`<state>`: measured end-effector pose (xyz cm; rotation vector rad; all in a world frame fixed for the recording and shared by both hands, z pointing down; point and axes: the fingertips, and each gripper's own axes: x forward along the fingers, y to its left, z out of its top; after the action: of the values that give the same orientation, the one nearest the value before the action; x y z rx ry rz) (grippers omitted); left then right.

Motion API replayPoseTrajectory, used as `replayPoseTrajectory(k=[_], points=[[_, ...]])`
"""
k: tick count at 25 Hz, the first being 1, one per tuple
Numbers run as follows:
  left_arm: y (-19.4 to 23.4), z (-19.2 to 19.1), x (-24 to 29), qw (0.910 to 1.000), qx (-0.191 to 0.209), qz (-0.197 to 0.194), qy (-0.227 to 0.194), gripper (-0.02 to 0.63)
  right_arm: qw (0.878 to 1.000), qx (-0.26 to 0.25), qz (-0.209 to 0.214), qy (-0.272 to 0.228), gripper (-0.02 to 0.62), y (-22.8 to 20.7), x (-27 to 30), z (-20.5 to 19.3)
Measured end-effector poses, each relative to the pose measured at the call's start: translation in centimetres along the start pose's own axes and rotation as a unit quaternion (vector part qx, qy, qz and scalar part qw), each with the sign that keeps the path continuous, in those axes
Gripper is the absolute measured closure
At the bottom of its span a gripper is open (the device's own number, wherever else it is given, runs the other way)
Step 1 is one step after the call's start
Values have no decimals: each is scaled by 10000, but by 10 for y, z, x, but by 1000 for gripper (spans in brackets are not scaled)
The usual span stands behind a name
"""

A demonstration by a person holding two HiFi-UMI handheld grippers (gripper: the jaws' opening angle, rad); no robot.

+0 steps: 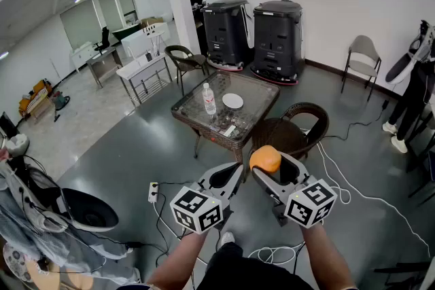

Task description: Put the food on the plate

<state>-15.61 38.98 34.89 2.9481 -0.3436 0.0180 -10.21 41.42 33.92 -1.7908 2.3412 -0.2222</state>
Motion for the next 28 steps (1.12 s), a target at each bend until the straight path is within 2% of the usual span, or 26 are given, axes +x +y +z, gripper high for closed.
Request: replayPoseTrajectory(k=[16,28], points=[[-2,-9,8,10000,-47,14,72,597,9998,222,12,3,290,-15,-4,-2],[28,-16,30,9997,-17,168,191,597,9995,274,57,115,290,-47,18,-9]])
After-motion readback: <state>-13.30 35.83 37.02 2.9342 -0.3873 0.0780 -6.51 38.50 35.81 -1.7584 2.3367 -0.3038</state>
